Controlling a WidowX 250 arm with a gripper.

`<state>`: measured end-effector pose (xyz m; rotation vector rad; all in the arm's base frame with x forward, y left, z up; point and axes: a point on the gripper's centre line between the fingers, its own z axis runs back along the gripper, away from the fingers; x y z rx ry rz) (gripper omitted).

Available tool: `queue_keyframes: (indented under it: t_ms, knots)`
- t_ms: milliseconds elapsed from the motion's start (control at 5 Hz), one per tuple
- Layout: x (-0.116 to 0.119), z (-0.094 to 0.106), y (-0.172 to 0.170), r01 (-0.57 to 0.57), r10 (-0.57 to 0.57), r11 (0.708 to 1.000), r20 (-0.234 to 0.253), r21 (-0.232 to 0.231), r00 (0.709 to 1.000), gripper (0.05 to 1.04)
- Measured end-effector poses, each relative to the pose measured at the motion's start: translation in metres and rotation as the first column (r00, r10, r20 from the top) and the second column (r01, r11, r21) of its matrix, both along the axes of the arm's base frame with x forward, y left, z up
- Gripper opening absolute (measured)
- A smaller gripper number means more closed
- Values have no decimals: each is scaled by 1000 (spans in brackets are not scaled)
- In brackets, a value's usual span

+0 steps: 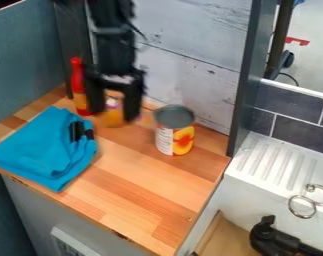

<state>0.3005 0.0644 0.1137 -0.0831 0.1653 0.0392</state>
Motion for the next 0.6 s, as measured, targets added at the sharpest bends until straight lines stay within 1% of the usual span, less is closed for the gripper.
queue_keyframes:
  t_ms: [200,400,600]
  knots:
    - [-36,29,35,46,-47,996,6,81,999,1000]
    - [-42,35,63,76,-82,992,59,99,995,1000]
    - [-50,30,92,141,-153,979,70,144,986,1000]
